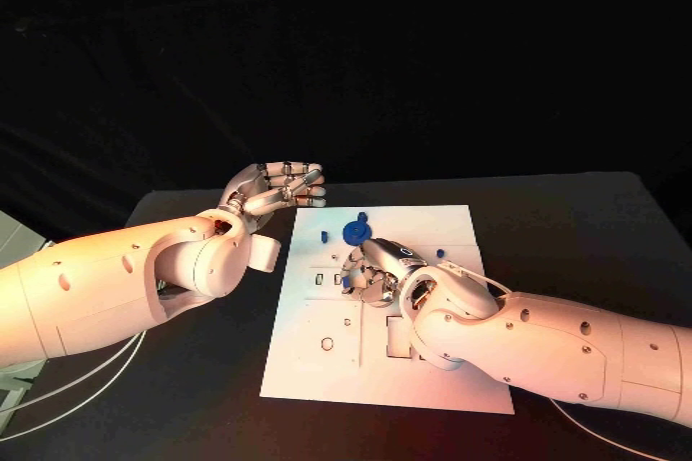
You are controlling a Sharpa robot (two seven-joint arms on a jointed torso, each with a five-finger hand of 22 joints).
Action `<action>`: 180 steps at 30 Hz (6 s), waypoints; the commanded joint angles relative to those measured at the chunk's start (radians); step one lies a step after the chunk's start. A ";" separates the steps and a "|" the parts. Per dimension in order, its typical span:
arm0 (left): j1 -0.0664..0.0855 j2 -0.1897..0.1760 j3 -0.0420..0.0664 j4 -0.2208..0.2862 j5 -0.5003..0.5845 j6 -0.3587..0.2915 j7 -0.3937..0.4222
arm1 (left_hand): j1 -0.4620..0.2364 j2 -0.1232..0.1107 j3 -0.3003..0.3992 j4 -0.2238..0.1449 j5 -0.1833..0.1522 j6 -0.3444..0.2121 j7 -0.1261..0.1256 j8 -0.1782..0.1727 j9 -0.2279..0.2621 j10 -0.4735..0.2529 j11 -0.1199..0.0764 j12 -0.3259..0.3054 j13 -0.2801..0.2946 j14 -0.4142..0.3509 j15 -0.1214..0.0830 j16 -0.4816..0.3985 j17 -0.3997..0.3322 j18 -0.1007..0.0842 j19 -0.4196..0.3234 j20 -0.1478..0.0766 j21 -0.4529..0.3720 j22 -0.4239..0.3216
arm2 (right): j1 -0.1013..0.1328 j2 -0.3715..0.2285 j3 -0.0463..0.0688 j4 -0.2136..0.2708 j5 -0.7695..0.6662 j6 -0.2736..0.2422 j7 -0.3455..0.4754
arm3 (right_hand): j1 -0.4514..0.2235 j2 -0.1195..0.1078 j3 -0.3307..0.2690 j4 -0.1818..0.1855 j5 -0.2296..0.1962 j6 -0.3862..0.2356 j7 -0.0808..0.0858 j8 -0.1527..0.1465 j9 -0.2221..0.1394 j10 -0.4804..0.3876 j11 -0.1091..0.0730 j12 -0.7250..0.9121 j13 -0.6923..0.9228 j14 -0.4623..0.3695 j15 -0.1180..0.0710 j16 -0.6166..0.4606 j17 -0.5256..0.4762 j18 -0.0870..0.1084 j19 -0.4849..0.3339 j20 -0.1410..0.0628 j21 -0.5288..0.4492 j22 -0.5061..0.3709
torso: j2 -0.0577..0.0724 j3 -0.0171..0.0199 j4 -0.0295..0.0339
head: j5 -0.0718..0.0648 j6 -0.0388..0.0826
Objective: Assemble the parts on the task board
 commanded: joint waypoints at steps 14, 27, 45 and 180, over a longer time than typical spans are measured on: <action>0.001 0.001 0.001 0.001 0.004 0.016 0.011 | -0.007 -0.003 0.003 -0.001 -0.003 0.007 0.039 0.002 0.001 0.005 0.000 0.005 0.001 0.006 -0.001 0.002 0.001 0.011 -0.008 0.001 0.003 0.001 | -0.004 0.011 -0.001 -0.020 -0.027 0.013 -0.001 | -0.021 -0.004 0.008 -0.002 0.004 -0.002 0.000 0.007 0.024 0.006 0.004 -0.010 0.153 0.106 0.006 0.003 0.263 -0.007 0.105 0.000 0.004 0.263 | 0.000 0.0003 -0.0005 | 0.005 -0.005; 0.001 0.001 0.001 0.000 0.004 0.018 0.009 | -0.008 -0.004 0.004 -0.002 -0.003 0.009 0.038 0.002 0.001 0.009 -0.001 0.005 0.001 0.006 -0.001 0.002 0.004 0.011 -0.010 0.001 0.007 0.003 | -0.004 0.014 -0.001 -0.030 -0.034 0.023 -0.001 | -0.052 -0.025 0.018 -0.003 0.004 -0.036 0.014 -0.003 0.017 -0.012 0.015 -0.030 0.138 0.106 0.015 0.003 0.263 -0.007 0.105 0.006 0.004 0.263 | 0.000 -0.0001 -0.0016 | 0.005 -0.007; 0.001 0.002 0.001 -0.001 0.004 0.024 0.004 | -0.008 -0.005 0.004 -0.002 -0.003 0.009 0.038 0.002 0.001 0.008 -0.001 0.004 0.001 0.005 -0.001 0.002 0.004 0.011 -0.011 0.001 0.008 0.004 | -0.007 0.019 -0.001 -0.038 -0.079 0.014 0.003 | -0.077 -0.044 0.015 0.002 0.004 -0.052 0.023 -0.006 0.013 -0.028 0.023 -0.047 0.123 0.105 0.023 0.001 0.258 -0.007 0.105 0.013 0.004 0.263 | 0.001 -0.0005 -0.0007 | 0.005 -0.009; 0.043 0.276 -0.039 -0.216 -0.918 0.510 -0.941 | -0.214 0.149 -0.056 0.024 0.007 0.030 -0.121 0.477 0.426 0.176 -0.183 1.065 0.789 0.616 -0.199 1.284 1.085 -0.092 0.515 -0.177 0.922 0.953 | 0.135 -0.381 0.026 0.066 0.721 -0.072 0.403 | -0.053 -0.023 -0.225 0.090 0.005 -0.155 0.051 0.001 -0.006 -0.178 0.050 -0.193 -0.017 0.080 0.045 -0.045 0.169 0.035 0.023 0.036 -0.179 0.170 | -0.070 -0.0318 -0.0197 | 0.022 -0.052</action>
